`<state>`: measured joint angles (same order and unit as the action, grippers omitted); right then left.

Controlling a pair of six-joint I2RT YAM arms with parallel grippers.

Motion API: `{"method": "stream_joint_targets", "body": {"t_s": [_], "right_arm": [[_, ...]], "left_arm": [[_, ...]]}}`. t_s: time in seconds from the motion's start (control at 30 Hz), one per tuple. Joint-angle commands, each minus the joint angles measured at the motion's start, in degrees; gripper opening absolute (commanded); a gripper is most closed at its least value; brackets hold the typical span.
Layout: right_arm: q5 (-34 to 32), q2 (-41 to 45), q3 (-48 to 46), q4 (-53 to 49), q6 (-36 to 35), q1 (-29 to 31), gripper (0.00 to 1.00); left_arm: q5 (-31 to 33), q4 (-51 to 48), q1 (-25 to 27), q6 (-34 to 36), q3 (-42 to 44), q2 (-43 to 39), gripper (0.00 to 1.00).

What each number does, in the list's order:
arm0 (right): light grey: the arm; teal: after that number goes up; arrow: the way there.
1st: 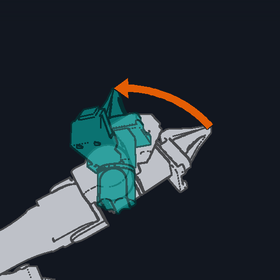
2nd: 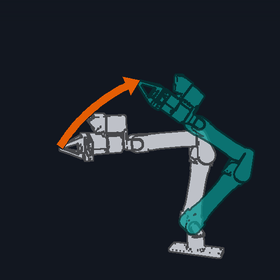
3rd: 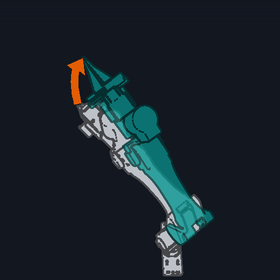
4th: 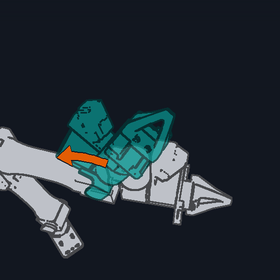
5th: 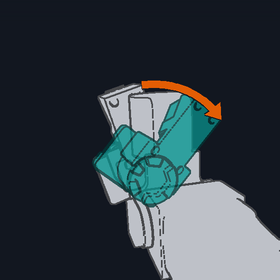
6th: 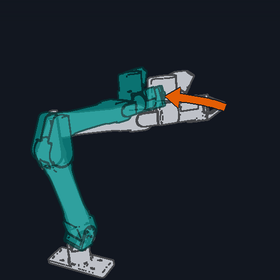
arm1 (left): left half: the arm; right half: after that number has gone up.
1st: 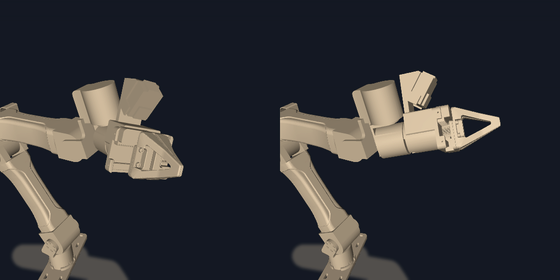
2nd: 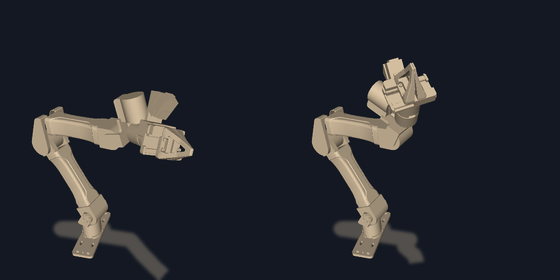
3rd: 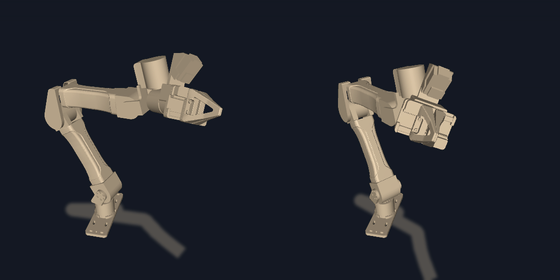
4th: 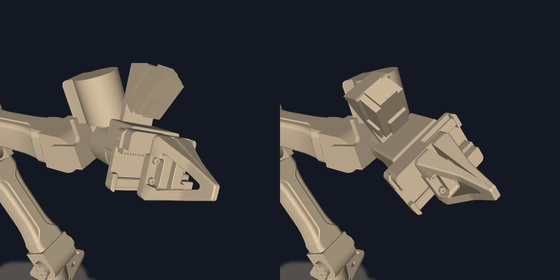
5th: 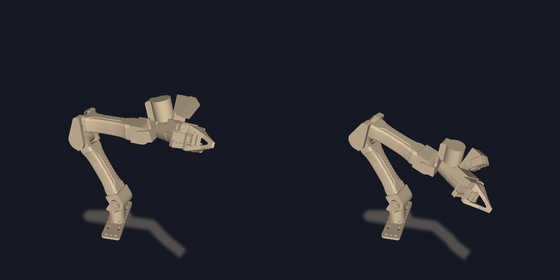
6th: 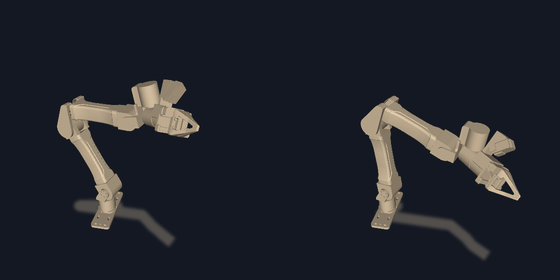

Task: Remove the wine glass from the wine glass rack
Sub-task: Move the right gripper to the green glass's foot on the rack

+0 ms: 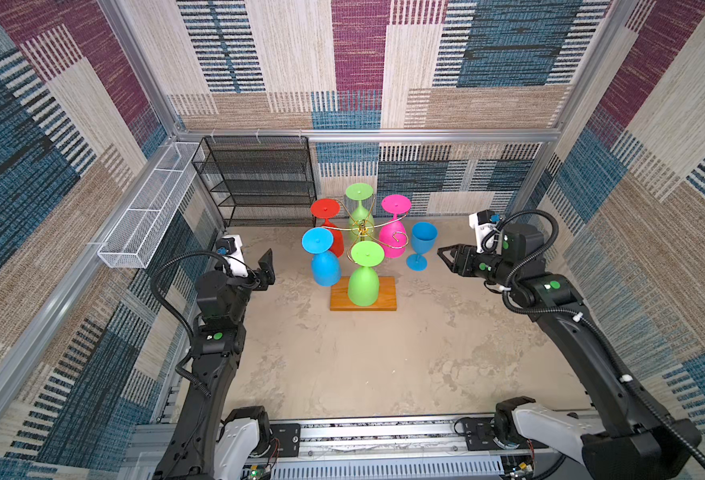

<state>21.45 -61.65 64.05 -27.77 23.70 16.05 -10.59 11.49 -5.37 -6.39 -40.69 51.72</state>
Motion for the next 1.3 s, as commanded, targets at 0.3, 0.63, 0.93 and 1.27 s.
{"method": "stream_joint_targets", "body": {"t_s": [0.3,0.63,0.93,1.27], "right_arm": [[-3.51,3.37,-8.37,20.21,23.67,16.4,0.49],[-4.56,0.98,-10.16,29.68,30.69,21.47,0.47],[-3.95,-1.91,-7.99,32.95,33.11,23.03,0.46],[-3.96,-4.99,-6.21,34.38,34.21,23.68,0.44]], "left_arm": [[-0.25,2.88,-0.43,-1.87,0.67,-0.93,0.81],[-0.7,2.93,-0.52,-1.94,0.87,-1.58,0.81],[-0.84,2.97,-0.52,-1.87,1.02,-1.95,0.81],[-1.01,3.27,-0.46,-2.11,1.12,-2.14,0.81]]}}
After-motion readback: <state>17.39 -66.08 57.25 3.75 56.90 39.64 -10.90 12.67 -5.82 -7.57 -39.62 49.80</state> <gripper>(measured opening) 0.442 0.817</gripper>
